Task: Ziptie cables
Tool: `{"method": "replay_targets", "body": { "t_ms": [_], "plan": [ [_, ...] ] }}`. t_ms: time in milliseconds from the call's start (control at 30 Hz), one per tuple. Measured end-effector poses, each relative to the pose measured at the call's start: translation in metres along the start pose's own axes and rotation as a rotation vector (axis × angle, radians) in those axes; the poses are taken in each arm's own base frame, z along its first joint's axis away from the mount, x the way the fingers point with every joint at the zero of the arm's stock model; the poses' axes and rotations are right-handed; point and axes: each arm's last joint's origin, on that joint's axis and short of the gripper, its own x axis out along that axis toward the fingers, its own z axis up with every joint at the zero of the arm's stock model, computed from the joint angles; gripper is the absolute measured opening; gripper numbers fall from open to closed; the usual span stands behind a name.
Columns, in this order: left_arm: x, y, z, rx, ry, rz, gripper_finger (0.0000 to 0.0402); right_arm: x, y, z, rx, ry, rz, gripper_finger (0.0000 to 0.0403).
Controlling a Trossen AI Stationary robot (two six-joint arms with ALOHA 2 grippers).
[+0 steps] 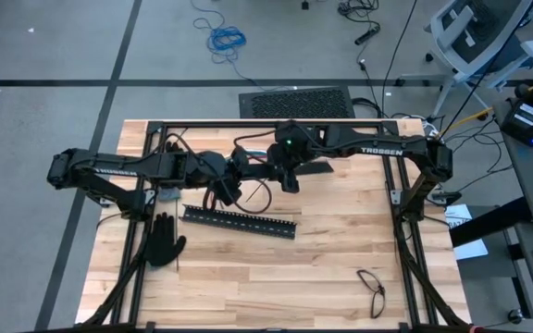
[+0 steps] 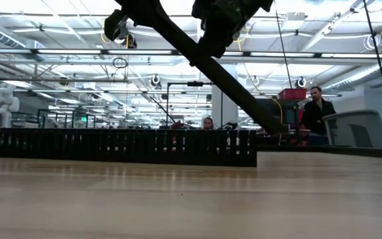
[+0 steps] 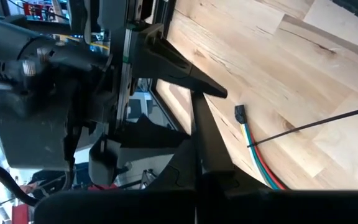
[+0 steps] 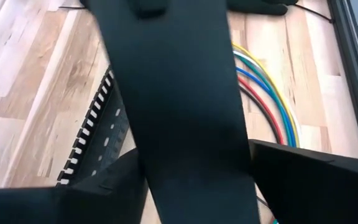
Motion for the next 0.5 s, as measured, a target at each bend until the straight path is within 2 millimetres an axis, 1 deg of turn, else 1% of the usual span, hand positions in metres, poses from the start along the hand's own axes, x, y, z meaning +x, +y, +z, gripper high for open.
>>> {"method": "replay_targets", "body": {
  "t_ms": [67,167,333,500],
  "plan": [
    [0.0,-0.0001,-0.0002,-0.001,0.002,-0.001,0.0,0.0001,0.0006,-0.0001,-0.004,0.001,0.004,0.0227],
    [0.0001,-0.0001,-0.0006,-0.003,0.009,-0.001,0.0,0.0003,0.0016,0.0003,-0.015,0.001,0.006,0.0216],
    [0.0,-0.0004,-0.0003,-0.004,0.007,-0.003,0.0001,0.0012,0.0064,0.0014,-0.03,0.002,0.004,0.0224],
    [0.0,-0.0003,-0.0002,0.001,0.006,-0.002,0.002,0.0015,0.008,0.002,-0.042,0.0,0.005,0.022]
  ]
}}
